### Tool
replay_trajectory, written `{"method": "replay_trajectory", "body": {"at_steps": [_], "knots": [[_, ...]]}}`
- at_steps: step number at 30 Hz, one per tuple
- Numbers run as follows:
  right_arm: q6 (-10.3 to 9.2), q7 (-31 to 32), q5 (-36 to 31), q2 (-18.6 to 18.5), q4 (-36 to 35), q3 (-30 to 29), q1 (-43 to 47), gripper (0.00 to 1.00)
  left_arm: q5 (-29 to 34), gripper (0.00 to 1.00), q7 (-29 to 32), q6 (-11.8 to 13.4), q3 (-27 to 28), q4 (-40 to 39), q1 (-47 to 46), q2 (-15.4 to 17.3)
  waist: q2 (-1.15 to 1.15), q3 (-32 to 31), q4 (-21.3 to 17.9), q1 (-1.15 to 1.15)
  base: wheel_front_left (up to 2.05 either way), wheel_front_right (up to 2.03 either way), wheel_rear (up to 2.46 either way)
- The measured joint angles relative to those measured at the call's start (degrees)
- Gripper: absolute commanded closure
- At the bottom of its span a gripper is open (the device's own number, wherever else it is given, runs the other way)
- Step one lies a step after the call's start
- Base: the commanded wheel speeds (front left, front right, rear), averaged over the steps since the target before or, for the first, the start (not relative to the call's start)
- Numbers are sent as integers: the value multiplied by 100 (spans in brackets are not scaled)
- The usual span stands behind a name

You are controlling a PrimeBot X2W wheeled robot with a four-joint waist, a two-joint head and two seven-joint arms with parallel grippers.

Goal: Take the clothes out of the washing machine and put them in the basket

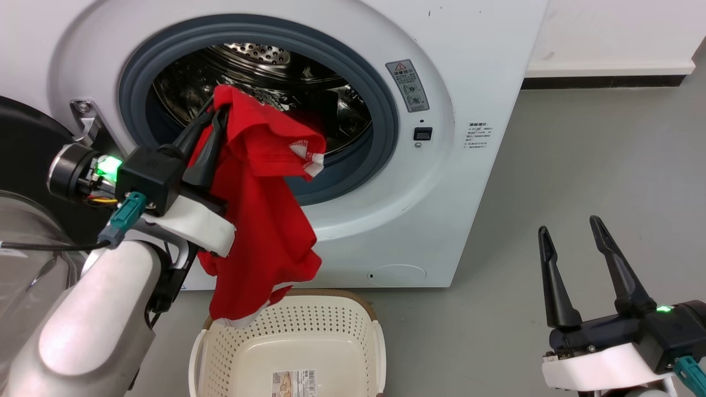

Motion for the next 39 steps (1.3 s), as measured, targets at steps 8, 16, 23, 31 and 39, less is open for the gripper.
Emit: {"method": "replay_trajectory", "body": {"at_steps": [8,16,23,31,39], "knots": [[0,0,22,0,15,3,63,0,-2,100,366,229,34,-1166,296,226,0,-48,-19,1,0,0,0],[0,0,30,0,-3,-43,53,0,-86,100,460,343,20,-1718,664,318,0,97,-20,1,0,0,0],[0,0,26,0,-37,-74,-86,0,-189,100,439,423,-112,-1723,1067,282,0,429,-15,1,0,0,0],[0,0,0,1,-86,-113,-383,0,-378,100,204,426,-338,-1230,1558,34,0,907,-31,1,0,0,0],[0,0,-26,0,-158,-108,-722,0,-469,100,-112,208,-616,-94,1613,-313,0,1485,-81,1,0,0,0]]}}
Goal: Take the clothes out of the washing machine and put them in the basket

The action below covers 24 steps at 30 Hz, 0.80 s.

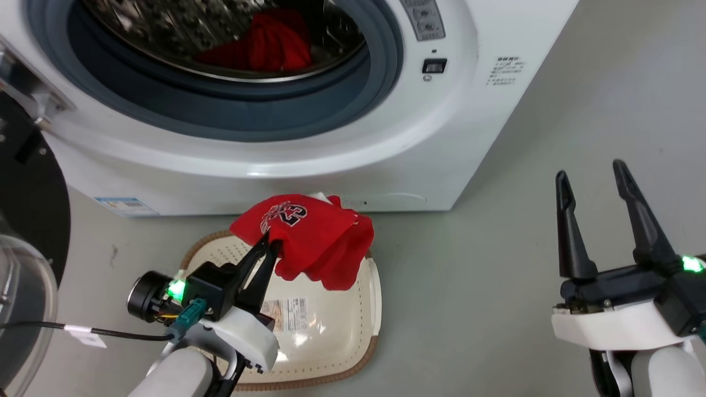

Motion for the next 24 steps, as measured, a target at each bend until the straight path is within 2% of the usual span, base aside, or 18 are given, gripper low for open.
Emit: {"method": "replay_trajectory", "body": {"at_steps": [16,24], "knots": [[0,0,51,-1,-220,-55,-811,0,91,100,-346,-634,-178,3014,-1184,-648,0,1456,-332,1,0,0,0],[0,0,114,-3,-321,-98,-1108,0,483,100,-380,-781,-466,4791,-2258,-989,0,2269,-507,1,0,0,0]]}}
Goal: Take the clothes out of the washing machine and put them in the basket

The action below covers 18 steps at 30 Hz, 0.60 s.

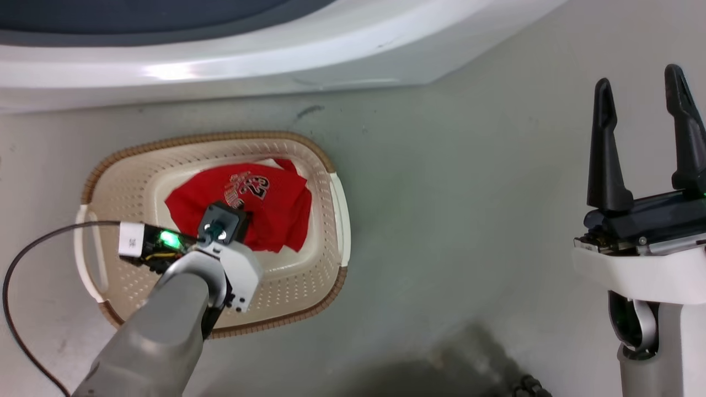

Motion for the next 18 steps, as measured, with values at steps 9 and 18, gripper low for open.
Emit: {"method": "replay_trajectory", "body": {"at_steps": [9,18], "knots": [[0,0,36,1,-55,5,-235,0,142,100,200,-65,-197,1523,-825,-319,0,692,-131,0,0,0,0],[0,0,37,1,14,51,-238,0,-58,41,370,-167,-149,1878,-792,-502,0,621,-130,-1,0,0,0]]}}
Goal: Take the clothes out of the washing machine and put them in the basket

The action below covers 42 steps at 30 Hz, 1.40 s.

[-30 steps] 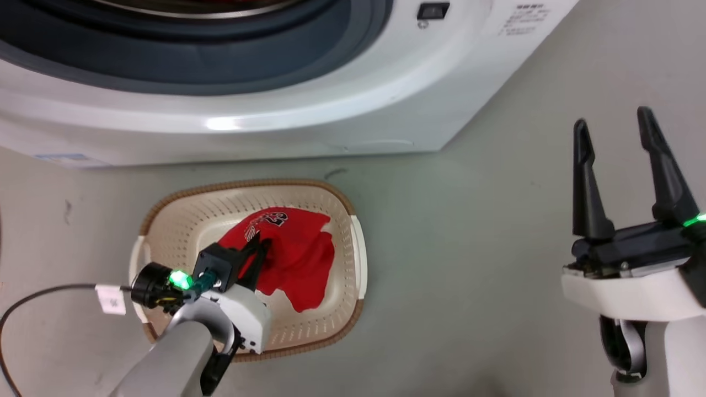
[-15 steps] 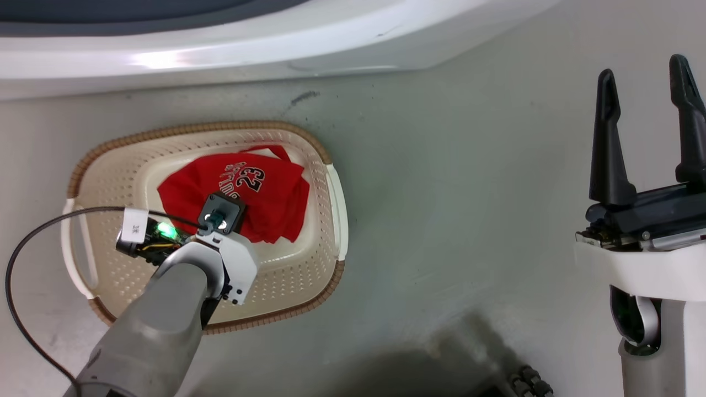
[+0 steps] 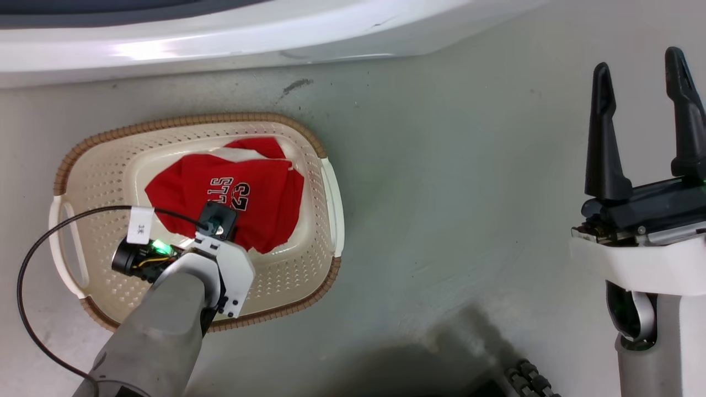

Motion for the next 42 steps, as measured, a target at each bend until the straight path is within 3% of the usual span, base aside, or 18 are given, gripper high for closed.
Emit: {"method": "replay_trajectory", "body": {"at_steps": [1,10,17,20,24,35,42], "knots": [[0,0,-1,0,8,16,1,0,5,0,-35,9,-11,20,36,2,0,-41,3,0,0,0,0],[0,0,-48,0,236,55,279,0,-159,0,-393,156,136,-186,359,-120,0,-654,100,-1,0,0,0],[0,0,-89,2,389,35,690,0,-25,0,-411,536,701,-1878,1171,97,0,-1388,250,-1,0,0,0],[0,0,-109,2,452,33,896,0,124,0,-411,691,1183,-2744,1807,169,0,-1837,343,-2,0,0,0],[0,0,-126,1,499,-9,1044,0,307,0,-412,771,1512,-3363,2256,135,0,-2151,419,-2,0,0,0],[0,0,-105,2,622,37,1513,0,1204,0,-411,1034,2765,-5659,3598,-232,0,-3172,659,-3,0,0,0],[0,0,-79,1,675,44,1730,0,1504,0,-411,1009,3306,-6609,4171,-453,0,-3584,643,-3,0,0,0]]}}
